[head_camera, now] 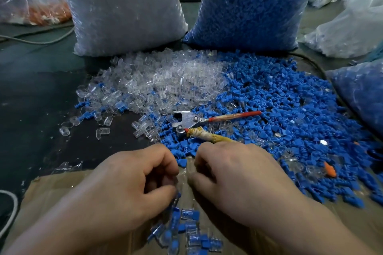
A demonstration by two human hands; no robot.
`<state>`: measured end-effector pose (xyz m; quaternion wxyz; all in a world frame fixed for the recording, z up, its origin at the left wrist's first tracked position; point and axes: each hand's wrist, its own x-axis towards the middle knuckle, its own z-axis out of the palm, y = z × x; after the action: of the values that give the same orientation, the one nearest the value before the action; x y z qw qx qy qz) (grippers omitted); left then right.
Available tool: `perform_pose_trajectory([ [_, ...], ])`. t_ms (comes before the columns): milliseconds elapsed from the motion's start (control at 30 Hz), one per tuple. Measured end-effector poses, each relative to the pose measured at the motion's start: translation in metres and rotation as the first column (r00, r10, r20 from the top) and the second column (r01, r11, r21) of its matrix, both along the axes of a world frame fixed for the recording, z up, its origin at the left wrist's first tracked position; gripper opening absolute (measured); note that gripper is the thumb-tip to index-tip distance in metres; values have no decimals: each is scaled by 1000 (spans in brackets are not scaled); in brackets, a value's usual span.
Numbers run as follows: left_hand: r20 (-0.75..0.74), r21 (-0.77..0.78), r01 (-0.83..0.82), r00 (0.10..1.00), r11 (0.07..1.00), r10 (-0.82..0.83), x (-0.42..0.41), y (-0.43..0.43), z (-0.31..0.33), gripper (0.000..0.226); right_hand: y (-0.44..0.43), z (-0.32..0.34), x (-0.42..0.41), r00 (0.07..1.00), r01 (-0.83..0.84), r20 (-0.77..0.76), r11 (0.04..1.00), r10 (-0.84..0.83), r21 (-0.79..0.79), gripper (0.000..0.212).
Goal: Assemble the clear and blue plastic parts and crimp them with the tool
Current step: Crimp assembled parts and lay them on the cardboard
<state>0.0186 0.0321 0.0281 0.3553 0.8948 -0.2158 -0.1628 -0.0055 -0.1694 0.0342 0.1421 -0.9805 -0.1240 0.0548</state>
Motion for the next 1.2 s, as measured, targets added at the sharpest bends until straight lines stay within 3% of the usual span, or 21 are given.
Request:
perform_pose_trajectory([
  [67, -18, -7, -22, 1000, 1000, 22, 1, 1, 1, 28, 2, -2, 0, 999, 6, 33, 1000, -6, -6, 31],
  [200, 214, 96, -251, 950, 963, 226, 7, 10, -6, 22, 11, -6, 4, 997, -18, 72, 1000, 17, 1, 37],
  [300, 275, 143, -382, 902, 913, 334, 13, 13, -12, 24, 19, -9, 10, 995, -39, 90, 999, 39, -9, 36],
  [500, 339, 324, -353, 909, 878, 240, 14, 8, -18, 41, 23, -11, 17, 992, -55, 111, 996, 62, -66, 26],
  [733, 333, 258, -376, 899, 890, 283, 14, -4, -21, 14, 24, -9, 15, 991, -50, 122, 998, 55, -46, 22],
  [867, 316, 169, -406, 886, 898, 341, 14, -2, -22, 18, 21, -8, 14, 992, -28, 128, 999, 23, 37, 25],
  [967, 369, 61, -508, 811, 859, 454, 16, 7, -20, 27, 16, -10, 14, 988, -29, 151, 993, 12, 110, 27],
  [1100, 434, 184, -612, 753, 769, 495, 21, 15, -21, 54, 7, -11, 11, 983, 20, 165, 936, -83, 352, 28],
  [1200, 450, 290, -663, 731, 690, 514, 23, 14, -21, 61, 11, -9, 7, 984, -45, 172, 889, -38, 456, 26],
])
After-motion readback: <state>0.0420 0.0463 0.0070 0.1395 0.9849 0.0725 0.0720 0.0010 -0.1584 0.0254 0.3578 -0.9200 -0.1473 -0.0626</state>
